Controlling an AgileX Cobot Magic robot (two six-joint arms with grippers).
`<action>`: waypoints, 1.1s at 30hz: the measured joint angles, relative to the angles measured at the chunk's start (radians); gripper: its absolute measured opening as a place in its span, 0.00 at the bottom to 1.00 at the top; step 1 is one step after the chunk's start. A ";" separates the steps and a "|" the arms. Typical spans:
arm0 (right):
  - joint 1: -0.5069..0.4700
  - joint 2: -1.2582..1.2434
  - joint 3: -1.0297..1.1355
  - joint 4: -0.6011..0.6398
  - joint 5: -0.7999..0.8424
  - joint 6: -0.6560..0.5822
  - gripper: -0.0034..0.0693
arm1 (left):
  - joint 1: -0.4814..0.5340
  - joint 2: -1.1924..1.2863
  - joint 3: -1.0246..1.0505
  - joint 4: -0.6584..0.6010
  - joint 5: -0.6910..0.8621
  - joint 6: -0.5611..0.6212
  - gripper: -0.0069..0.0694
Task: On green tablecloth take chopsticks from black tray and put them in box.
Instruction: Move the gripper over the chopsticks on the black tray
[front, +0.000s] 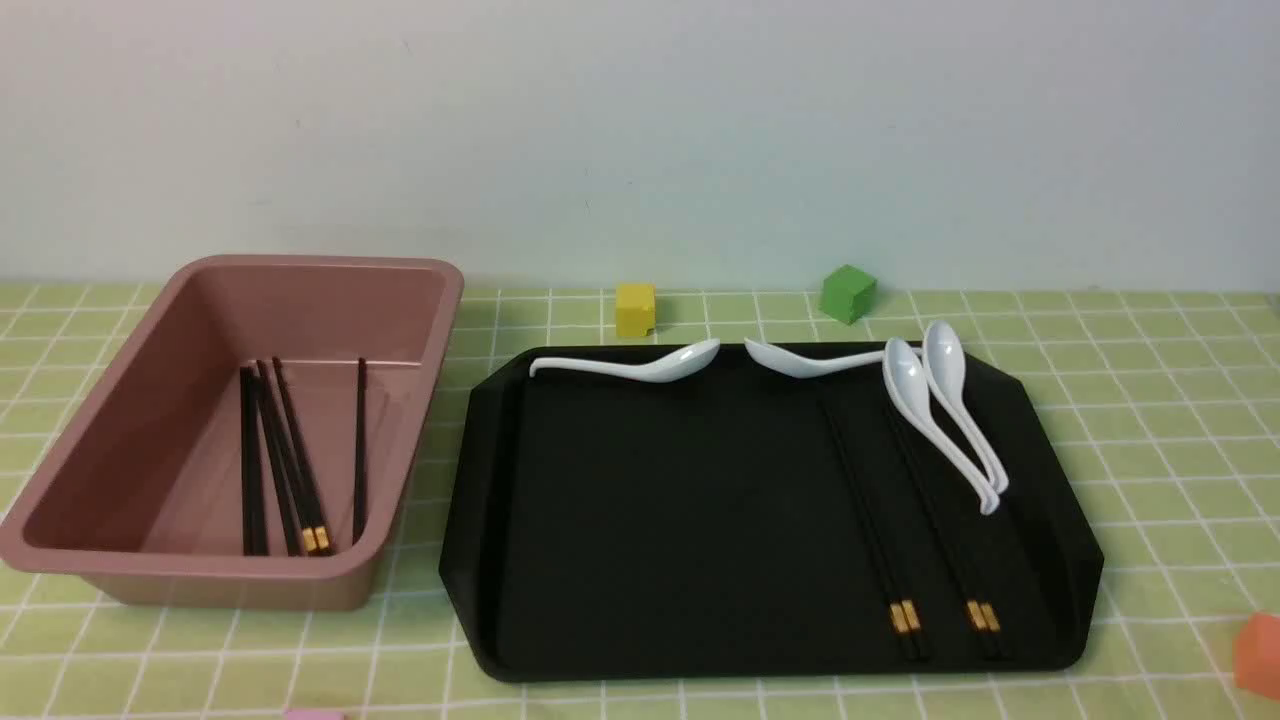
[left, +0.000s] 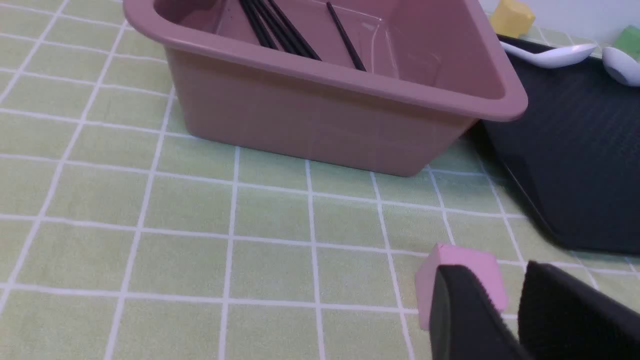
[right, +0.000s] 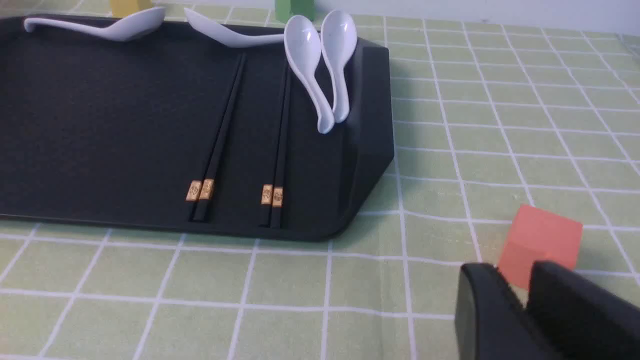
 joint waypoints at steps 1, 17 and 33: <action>0.000 0.000 0.000 0.000 0.000 0.000 0.26 | 0.000 0.000 0.000 0.000 0.000 0.000 0.35; 0.000 0.000 0.000 0.000 0.000 0.000 0.28 | 0.000 0.000 0.000 0.000 0.000 0.000 0.36; 0.000 0.000 0.000 -0.004 0.000 0.000 0.30 | 0.000 0.000 0.000 0.000 0.000 0.000 0.38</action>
